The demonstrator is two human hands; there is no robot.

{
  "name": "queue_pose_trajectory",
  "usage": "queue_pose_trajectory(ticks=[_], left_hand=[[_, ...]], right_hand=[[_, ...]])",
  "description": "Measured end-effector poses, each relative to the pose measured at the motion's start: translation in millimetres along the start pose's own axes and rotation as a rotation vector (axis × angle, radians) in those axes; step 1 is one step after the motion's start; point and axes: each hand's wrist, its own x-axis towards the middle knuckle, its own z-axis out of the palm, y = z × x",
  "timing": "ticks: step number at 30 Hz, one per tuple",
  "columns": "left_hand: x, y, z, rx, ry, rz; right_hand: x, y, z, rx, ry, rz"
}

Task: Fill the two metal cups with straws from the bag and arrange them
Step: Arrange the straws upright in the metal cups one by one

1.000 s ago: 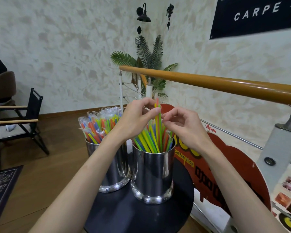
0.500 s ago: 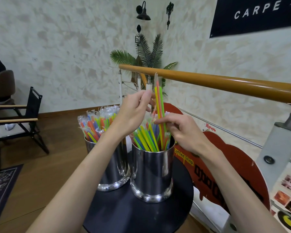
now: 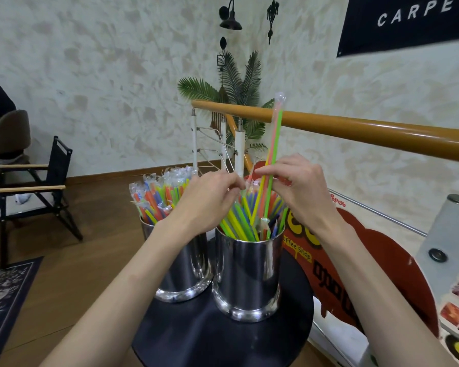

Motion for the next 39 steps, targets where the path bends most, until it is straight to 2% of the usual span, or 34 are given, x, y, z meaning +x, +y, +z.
queue_pose_trajectory(ticks=[12,20,24,27,30,33,36,39], left_hand=[[-5.9,1.8,-4.3,0.012,-0.014,0.023],[-5.2,2.3,-4.7,0.004,-0.029,0.025],[-6.0,-0.1,-4.8,-0.006,-0.034,0.039],[-4.9,-2.5,-4.6,-0.026,-0.03,0.054],[-1.6,-2.0,-4.9,-0.095,0.027,0.05],[1.8,6.8,-6.8,-0.23,0.139,0.046],[3.8,19.8,-8.4,-0.369,0.236,0.057],[5.8,28.9,-6.6,-0.365,0.305,0.056]], right_hand=[[10.1,-15.7,-11.0,-0.015,0.166,-0.017],[20.1,-42.4,-43.3,0.208,0.26,0.088],[22.3,-52.0,-47.7,0.276,0.301,0.233],[19.1,-46.8,-34.5,0.272,0.185,0.357],[10.7,-34.8,-16.1,0.227,-0.08,0.49],[2.4,-30.2,-1.5,0.211,-0.32,0.536],[-1.0,-30.1,4.0,0.184,-0.444,0.54],[-1.2,-30.3,3.0,0.195,-0.493,0.545]])
